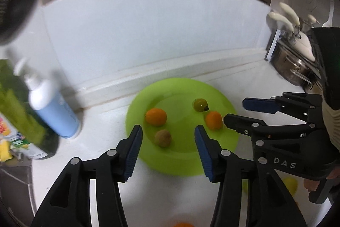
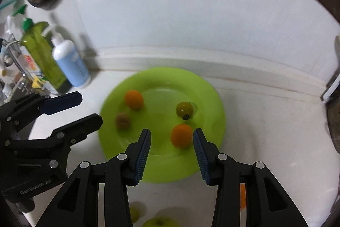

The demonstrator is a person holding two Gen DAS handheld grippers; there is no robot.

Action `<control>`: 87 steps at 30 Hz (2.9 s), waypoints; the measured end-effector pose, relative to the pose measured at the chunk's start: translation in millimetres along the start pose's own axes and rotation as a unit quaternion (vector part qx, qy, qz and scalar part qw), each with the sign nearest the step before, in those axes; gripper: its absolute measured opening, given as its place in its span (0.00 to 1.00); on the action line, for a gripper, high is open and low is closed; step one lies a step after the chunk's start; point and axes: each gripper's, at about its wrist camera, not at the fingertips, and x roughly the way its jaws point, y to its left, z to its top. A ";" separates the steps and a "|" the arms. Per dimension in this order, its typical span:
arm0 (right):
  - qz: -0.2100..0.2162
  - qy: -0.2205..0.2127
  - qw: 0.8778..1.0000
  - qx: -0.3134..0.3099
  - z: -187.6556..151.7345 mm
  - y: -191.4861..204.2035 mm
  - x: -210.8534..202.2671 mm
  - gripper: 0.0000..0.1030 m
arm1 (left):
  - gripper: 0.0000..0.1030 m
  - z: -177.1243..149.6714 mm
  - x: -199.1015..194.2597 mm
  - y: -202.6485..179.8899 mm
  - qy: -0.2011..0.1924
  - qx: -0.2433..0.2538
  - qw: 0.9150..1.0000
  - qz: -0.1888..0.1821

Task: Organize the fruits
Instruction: 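Pull both tools back from the plate toward the remaining fruits, then grasp a green lime with the right tool while the left tool grasps an orange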

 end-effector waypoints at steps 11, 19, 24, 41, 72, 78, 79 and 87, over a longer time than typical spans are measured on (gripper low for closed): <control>-0.023 -0.087 0.996 -0.008 -33.2 9.9 -89.6 0.55 | 0.58 -20.5 -84.4 -18.1 -0.063 0.019 0.998 -0.009; -0.049 -0.117 0.992 0.007 -65.0 6.2 -135.7 0.60 | 0.65 -38.0 -120.9 -45.5 -0.091 0.032 0.995 -0.028; -0.075 -0.122 0.990 0.014 -90.9 3.6 -154.1 0.60 | 0.67 -56.7 -131.1 -59.7 -0.094 0.040 0.994 -0.032; -0.074 -0.127 0.989 -0.011 -137.0 37.7 -157.0 0.60 | 0.67 -122.7 -137.8 -49.7 -0.078 0.055 0.995 -0.005; -0.034 -0.001 0.994 -0.101 -122.0 68.3 -26.4 0.41 | 0.52 -146.5 -52.3 -16.4 -0.010 0.059 0.998 -0.015; -0.036 0.013 0.995 -0.095 -121.0 67.3 -15.7 0.41 | 0.51 -147.2 -41.9 -13.6 0.000 0.058 0.998 -0.026; -0.037 0.015 0.995 -0.095 -120.9 67.3 -14.4 0.41 | 0.51 -146.6 -39.2 -12.1 0.003 0.055 0.998 -0.029; -0.057 0.023 0.992 -0.112 -117.4 69.2 -5.8 0.41 | 0.47 -146.0 -30.1 -11.4 0.012 0.052 0.998 -0.039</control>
